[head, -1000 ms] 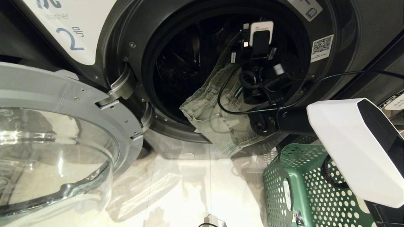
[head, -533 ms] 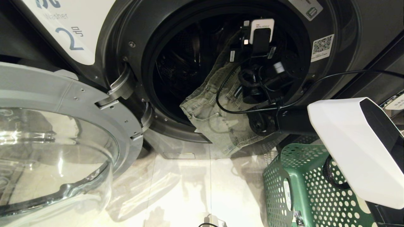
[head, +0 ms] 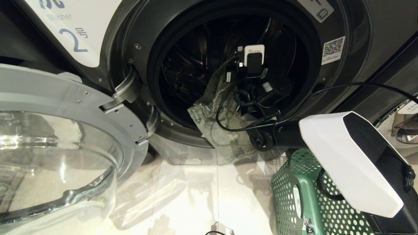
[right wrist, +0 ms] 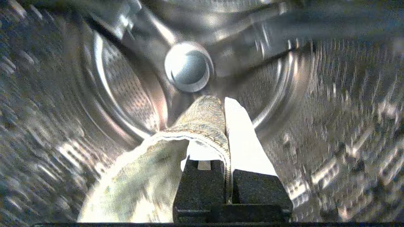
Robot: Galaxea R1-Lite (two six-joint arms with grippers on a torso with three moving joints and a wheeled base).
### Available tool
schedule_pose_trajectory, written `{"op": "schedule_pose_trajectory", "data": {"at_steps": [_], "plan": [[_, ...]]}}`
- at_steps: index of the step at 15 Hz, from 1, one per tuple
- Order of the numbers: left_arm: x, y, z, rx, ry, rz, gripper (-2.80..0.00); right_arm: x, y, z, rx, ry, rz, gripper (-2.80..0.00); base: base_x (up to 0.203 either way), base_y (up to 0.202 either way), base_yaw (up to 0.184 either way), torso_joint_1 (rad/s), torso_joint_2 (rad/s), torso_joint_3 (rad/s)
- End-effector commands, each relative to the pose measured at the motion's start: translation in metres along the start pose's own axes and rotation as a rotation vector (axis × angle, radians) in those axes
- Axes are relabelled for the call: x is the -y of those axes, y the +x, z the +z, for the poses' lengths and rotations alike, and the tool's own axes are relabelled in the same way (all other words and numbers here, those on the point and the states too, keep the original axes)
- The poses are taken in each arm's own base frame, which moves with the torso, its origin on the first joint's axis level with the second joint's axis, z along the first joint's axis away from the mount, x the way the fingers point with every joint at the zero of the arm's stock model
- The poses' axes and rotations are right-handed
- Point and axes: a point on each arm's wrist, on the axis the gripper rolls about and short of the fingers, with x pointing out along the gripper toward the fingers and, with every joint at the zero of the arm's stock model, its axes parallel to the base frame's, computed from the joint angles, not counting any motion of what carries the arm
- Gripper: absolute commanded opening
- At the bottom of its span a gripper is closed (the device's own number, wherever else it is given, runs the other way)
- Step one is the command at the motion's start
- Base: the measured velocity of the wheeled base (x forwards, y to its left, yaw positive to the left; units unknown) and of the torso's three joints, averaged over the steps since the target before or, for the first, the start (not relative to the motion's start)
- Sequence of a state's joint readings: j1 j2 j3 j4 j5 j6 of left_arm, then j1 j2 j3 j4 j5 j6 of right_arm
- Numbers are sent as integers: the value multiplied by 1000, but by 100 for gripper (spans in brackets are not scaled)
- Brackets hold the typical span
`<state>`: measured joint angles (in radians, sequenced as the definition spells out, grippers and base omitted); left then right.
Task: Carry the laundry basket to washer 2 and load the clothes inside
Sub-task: Place the clothes into the washing machine
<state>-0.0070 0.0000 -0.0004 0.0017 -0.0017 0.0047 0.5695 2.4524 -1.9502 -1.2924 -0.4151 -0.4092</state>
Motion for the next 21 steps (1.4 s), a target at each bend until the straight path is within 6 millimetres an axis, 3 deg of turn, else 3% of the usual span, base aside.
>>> {"op": "schedule_pose_trajectory", "data": {"at_steps": [1,5,9,17,18,21], "plan": [[0,0,0,0,0,1,-280,6,-3,-34,-66,-22,-3,-280,0,0,0,0,0,0],[0,0,0,-2,0,1,-280,18,0,-62,-231,36,-8,-280,0,0,0,0,0,0],[0,0,0,-2,0,1,-280,19,-4,-77,-287,56,-19,-280,0,0,0,0,0,0],[0,0,0,-2,0,1,-280,26,9,-47,-258,67,-25,-280,0,0,0,0,0,0],[0,0,0,0,0,1,-280,25,9,-46,-259,64,-21,0,0,0,0,0,0,0],[0,0,0,0,0,1,-280,21,7,-46,-261,71,-4,0,0,0,0,0,0,0]]}}
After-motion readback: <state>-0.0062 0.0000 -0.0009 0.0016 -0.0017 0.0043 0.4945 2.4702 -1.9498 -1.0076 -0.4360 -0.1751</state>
